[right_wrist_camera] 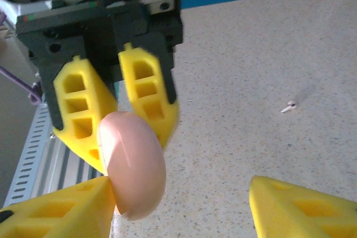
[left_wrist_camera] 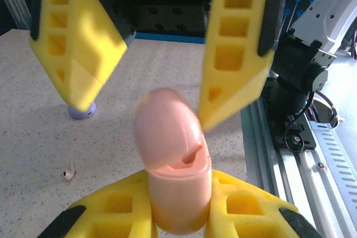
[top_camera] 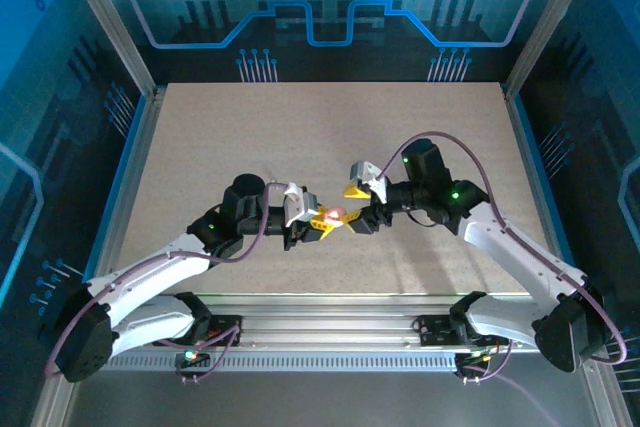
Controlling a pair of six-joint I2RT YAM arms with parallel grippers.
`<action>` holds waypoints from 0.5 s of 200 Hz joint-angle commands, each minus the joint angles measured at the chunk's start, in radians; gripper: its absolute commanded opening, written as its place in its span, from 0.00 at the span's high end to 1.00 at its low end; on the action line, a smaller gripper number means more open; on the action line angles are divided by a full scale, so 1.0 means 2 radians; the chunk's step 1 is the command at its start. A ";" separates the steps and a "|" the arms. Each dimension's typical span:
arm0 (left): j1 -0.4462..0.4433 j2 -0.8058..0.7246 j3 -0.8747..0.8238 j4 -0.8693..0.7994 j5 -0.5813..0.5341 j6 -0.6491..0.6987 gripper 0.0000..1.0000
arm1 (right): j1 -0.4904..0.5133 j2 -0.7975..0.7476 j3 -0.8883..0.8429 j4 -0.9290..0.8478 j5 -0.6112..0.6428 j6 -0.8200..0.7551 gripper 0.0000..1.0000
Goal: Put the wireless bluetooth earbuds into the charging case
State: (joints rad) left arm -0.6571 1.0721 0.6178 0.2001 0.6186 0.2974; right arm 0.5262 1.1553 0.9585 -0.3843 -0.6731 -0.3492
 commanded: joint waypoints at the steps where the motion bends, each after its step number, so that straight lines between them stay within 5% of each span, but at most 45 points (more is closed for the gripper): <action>1: -0.003 -0.009 0.000 -0.021 0.021 0.017 0.87 | -0.019 0.003 0.024 0.026 -0.005 0.017 0.35; 100: 0.020 -0.024 -0.044 0.065 0.008 -0.045 0.88 | -0.034 0.000 0.030 0.037 0.024 0.073 0.37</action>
State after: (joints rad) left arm -0.6483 1.0435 0.5774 0.2203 0.6254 0.2859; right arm 0.4744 1.1664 0.9840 -0.3275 -0.6434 -0.2680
